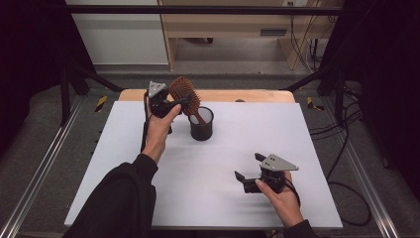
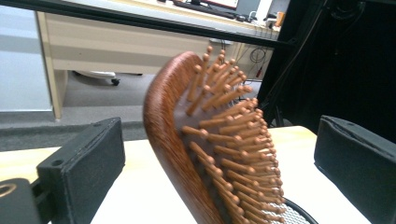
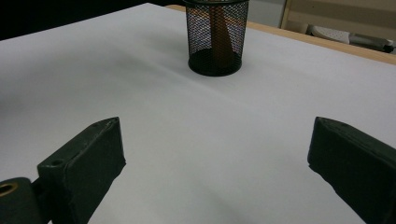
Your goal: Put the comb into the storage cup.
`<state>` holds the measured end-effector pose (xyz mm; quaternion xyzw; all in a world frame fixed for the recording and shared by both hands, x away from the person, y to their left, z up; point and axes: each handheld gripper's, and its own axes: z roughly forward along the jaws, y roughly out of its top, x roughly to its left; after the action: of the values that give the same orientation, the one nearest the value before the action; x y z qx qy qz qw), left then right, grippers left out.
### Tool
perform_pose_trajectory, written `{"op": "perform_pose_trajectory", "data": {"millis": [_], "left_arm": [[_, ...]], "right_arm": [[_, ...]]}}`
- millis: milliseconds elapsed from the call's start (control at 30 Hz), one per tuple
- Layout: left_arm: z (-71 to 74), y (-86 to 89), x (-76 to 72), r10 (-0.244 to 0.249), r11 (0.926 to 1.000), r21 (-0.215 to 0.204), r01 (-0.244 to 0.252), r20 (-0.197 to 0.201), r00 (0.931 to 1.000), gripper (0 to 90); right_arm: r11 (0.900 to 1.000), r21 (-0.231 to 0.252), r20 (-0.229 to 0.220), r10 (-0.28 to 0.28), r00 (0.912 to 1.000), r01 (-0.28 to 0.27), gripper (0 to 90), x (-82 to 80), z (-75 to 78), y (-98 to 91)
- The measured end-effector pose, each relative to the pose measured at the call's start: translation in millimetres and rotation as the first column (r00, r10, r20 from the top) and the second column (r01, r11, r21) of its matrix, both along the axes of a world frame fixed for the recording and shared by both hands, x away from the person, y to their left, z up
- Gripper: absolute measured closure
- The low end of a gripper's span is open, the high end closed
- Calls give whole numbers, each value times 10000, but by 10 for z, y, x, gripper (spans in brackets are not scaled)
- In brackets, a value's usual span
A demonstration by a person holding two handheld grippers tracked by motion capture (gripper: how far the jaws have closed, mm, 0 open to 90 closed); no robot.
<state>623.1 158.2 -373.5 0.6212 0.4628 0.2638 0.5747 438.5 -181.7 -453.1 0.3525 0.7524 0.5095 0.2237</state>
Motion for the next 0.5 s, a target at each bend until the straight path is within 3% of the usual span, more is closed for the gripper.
{"op": "perform_pose_trajectory", "data": {"millis": [333,433,500], "left_arm": [[20,-9,-112,27,9999,-159,-24,169,9999,23],[16,22,-164,355,9993,54,-357,335,9988,26],[10,36,-185,293,9996,19,-294,262,9992,25]], "right_arm": [[10000,-25,-39,7,10000,-8,38,0,-6,0],[10000,-29,-47,27,10000,-27,38,0,-7,4],[10000,-42,-44,35,10000,-35,38,0,-9,4]]}}
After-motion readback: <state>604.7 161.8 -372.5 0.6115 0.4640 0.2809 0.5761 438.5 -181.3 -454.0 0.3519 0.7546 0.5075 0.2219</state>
